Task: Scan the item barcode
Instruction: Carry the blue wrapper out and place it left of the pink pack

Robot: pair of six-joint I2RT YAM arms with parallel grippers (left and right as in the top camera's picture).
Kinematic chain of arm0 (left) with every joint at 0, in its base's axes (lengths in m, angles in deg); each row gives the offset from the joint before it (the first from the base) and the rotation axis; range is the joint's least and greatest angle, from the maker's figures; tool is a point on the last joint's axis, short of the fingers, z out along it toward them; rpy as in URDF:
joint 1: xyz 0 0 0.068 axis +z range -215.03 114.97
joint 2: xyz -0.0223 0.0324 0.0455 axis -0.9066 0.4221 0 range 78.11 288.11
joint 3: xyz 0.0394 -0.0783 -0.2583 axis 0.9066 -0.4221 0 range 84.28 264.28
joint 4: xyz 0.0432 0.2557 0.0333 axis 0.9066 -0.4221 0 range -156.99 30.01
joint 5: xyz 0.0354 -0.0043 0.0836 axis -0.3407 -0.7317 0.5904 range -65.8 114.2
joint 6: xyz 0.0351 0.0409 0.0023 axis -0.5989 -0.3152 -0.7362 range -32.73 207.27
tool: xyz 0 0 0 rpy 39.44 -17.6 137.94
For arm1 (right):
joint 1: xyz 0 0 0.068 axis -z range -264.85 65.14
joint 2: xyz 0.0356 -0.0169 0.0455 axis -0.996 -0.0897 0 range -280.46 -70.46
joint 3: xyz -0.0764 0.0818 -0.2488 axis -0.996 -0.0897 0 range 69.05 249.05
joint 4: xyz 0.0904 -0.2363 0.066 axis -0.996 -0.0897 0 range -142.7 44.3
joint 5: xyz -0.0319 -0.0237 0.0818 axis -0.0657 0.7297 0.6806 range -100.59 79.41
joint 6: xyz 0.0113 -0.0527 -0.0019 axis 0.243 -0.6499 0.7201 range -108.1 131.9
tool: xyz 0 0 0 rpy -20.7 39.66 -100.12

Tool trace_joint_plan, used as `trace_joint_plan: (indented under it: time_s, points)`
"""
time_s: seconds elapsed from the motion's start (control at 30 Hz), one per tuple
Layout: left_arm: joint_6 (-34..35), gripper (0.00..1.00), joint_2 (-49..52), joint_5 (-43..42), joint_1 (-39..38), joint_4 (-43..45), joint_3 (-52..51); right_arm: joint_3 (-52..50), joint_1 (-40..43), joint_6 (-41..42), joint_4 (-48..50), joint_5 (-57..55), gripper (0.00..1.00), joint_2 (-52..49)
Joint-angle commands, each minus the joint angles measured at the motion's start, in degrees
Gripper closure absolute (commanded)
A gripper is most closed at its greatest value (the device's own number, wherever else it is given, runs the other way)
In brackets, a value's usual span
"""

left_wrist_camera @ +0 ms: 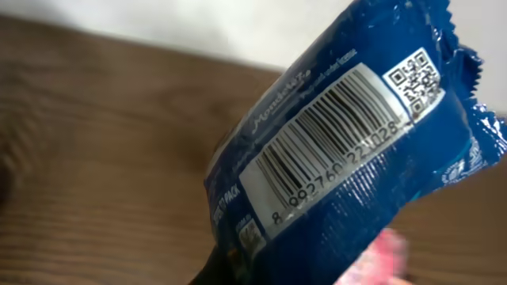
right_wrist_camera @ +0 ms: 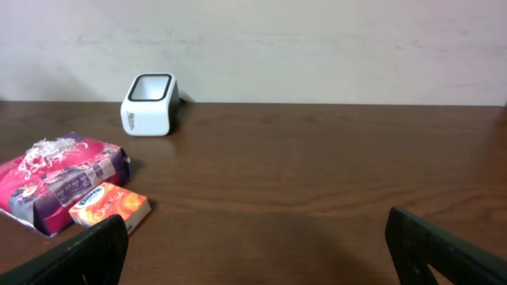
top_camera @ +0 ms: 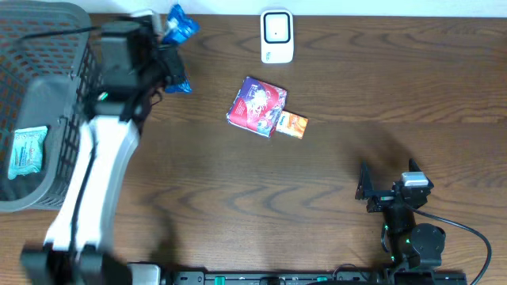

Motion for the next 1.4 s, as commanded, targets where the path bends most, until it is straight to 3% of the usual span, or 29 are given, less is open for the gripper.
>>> trace_joint_plan:
  time_s: [0.0,0.2,0.63,0.97,1.27,1.37]
  points:
    - [-7.1,0.93,6.9,4.7,-0.8,3.2,1.3,-0.2,0.3,-0.6,-0.1,0.2,0.01,0.3]
    - [-8.8,0.92,17.5,4.7,-3.6,8.3,1.3,-0.2,0.3,-0.6,-0.1,0.2,0.01,0.3]
    - [21.2,0.93,25.7,4.7,-11.7,4.4,1.3,-0.2,0.3,-0.6,-0.1,0.2,0.01,0.3]
    - [33.2,0.92,25.8,4.8,-19.3,3.8,0.9,-0.2,0.3,-0.6,-0.1,0.2,0.01,0.3]
    - [34.4,0.93,25.7,5.2,-21.9,4.9,0.9,-0.2,0.3,-0.6,-0.1,0.2,0.01,0.3]
    - [28.3,0.93,25.7,5.4,-21.5,7.3,1.0,-0.2,0.3,-0.6,-0.1,0.2,0.01,0.3]
